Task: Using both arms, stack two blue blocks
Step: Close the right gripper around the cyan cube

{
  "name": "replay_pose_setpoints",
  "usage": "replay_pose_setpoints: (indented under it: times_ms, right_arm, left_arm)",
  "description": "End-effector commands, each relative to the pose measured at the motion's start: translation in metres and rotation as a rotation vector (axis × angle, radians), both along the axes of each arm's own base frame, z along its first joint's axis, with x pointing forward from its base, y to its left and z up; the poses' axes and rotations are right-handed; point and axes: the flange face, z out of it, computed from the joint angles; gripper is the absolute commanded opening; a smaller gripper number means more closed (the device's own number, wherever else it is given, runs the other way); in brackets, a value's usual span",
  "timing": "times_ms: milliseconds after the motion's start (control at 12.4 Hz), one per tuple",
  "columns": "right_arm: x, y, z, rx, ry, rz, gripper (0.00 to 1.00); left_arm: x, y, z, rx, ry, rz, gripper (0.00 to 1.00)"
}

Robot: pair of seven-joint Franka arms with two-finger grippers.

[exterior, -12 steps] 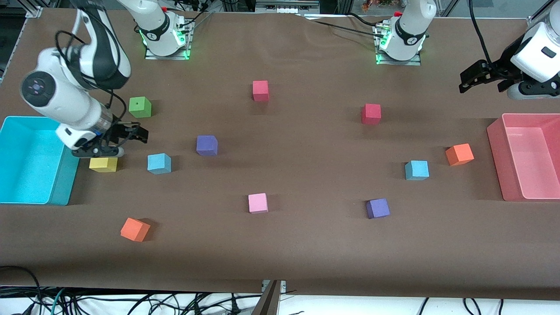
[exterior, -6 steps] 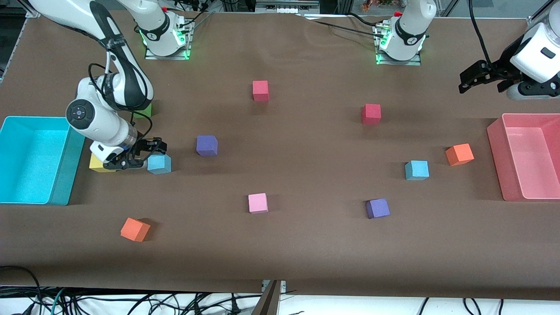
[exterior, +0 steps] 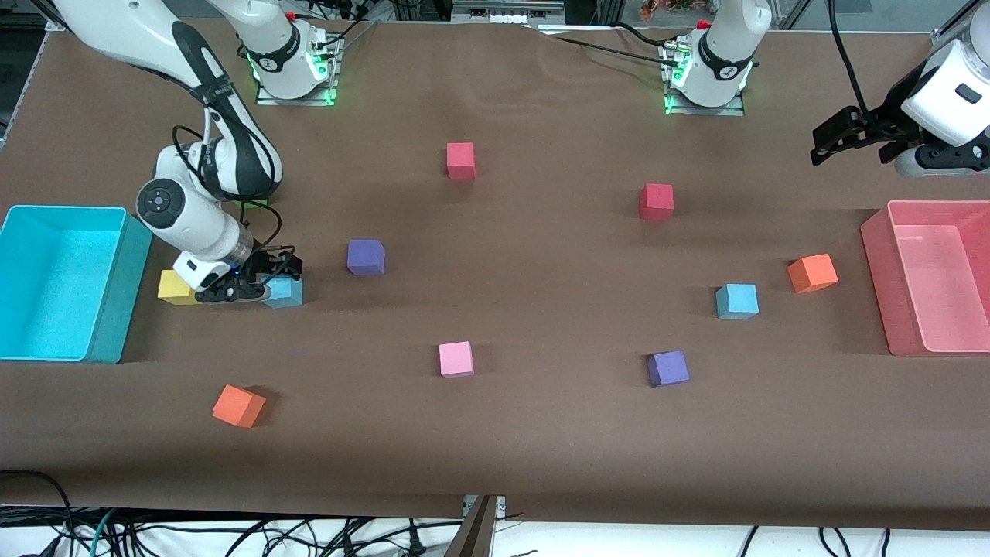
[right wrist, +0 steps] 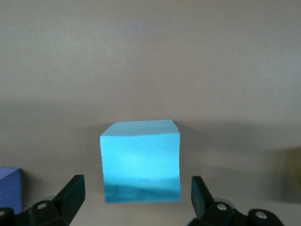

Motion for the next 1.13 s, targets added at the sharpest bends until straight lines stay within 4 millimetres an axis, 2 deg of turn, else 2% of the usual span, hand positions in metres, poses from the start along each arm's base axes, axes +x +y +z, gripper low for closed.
replay_pose_setpoints:
  times_ms: [0, 80, 161, 322, 402, 482, 643, 884, 1045]
  right_arm:
    - [0.002, 0.002, -0.017, -0.001, -0.043, 0.045, 1.0]
    - [0.003, 0.002, -0.023, -0.001, -0.057, 0.05, 0.99]
    - [0.004, 0.002, -0.022, -0.001, -0.075, 0.056, 0.92]
    - [0.005, 0.002, -0.023, -0.004, -0.076, 0.066, 0.48]
    - [0.005, 0.001, -0.021, -0.006, -0.074, 0.07, 0.33]
    - [0.007, 0.001, -0.015, -0.007, -0.085, 0.076, 0.3]
    - [0.015, 0.0, 0.014, -0.014, -0.13, 0.115, 0.29]
    - [0.03, -0.001, 0.075, -0.042, -0.072, 0.11, 0.29]
    - [0.038, 0.009, 0.11, -0.057, 0.0, 0.11, 0.29]
  left_arm:
    - [0.0, 0.001, 0.003, 0.024, -0.009, -0.019, 1.0]
    - [0.001, 0.002, 0.003, 0.023, -0.008, -0.019, 1.0]
    - [0.001, 0.002, 0.002, 0.024, -0.006, -0.019, 1.0]
    - [0.001, 0.003, 0.001, 0.024, -0.005, -0.018, 1.0]
    - [0.001, 0.003, 0.001, 0.024, -0.005, -0.018, 1.0]
    - [0.002, 0.004, -0.002, 0.024, 0.001, -0.016, 1.0]
    - [0.002, 0.005, -0.004, 0.024, 0.006, -0.015, 1.0]
    - [0.003, 0.005, -0.006, 0.021, 0.009, -0.015, 1.0]
    - [0.003, 0.005, -0.008, 0.018, 0.014, -0.013, 1.0]
